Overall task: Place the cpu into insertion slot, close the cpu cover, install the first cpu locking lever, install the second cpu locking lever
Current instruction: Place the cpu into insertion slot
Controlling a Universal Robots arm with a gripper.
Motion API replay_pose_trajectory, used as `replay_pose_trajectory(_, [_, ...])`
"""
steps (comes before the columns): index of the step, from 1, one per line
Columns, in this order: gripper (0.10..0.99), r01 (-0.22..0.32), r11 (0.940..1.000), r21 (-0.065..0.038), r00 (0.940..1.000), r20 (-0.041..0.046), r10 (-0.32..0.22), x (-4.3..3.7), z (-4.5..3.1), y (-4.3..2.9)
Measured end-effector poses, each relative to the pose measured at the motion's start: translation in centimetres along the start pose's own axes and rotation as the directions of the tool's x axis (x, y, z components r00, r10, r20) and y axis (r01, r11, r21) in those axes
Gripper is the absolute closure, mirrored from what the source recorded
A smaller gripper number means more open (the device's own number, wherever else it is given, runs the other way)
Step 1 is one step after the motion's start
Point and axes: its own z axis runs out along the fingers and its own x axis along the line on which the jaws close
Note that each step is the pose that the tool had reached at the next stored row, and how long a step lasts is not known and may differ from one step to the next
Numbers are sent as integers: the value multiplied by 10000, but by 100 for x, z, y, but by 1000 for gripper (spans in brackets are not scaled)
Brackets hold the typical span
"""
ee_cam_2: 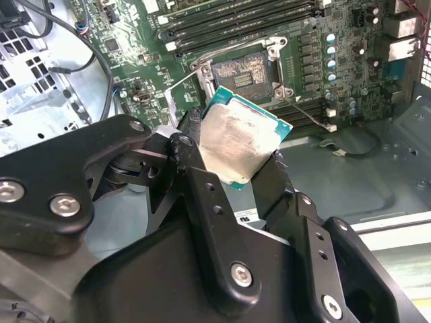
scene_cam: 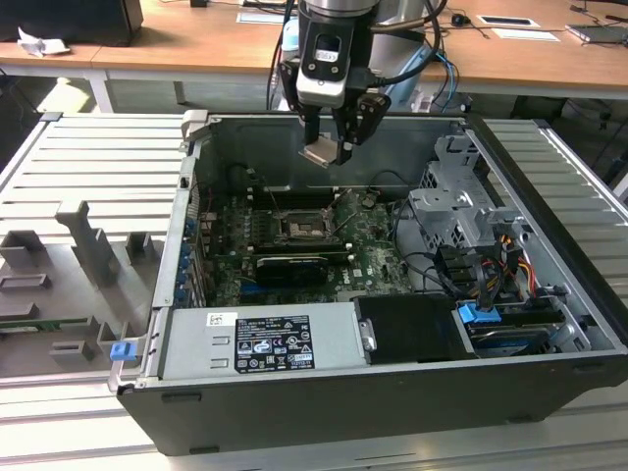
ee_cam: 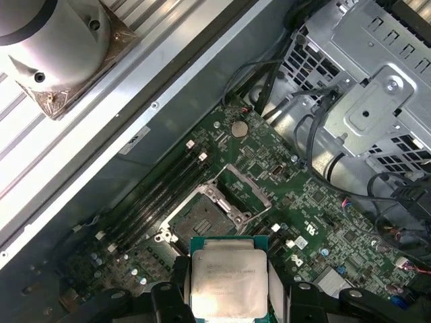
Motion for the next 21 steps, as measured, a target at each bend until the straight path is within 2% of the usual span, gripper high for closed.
replay_pose_trajectory(15, [545, -707, 9975, -19, 9975, 56, 707, -1, 18, -1])
replay_pose_trajectory(21, [545, -1045, 9945, -31, 9945, 84, 1045, -1, 23, -2])
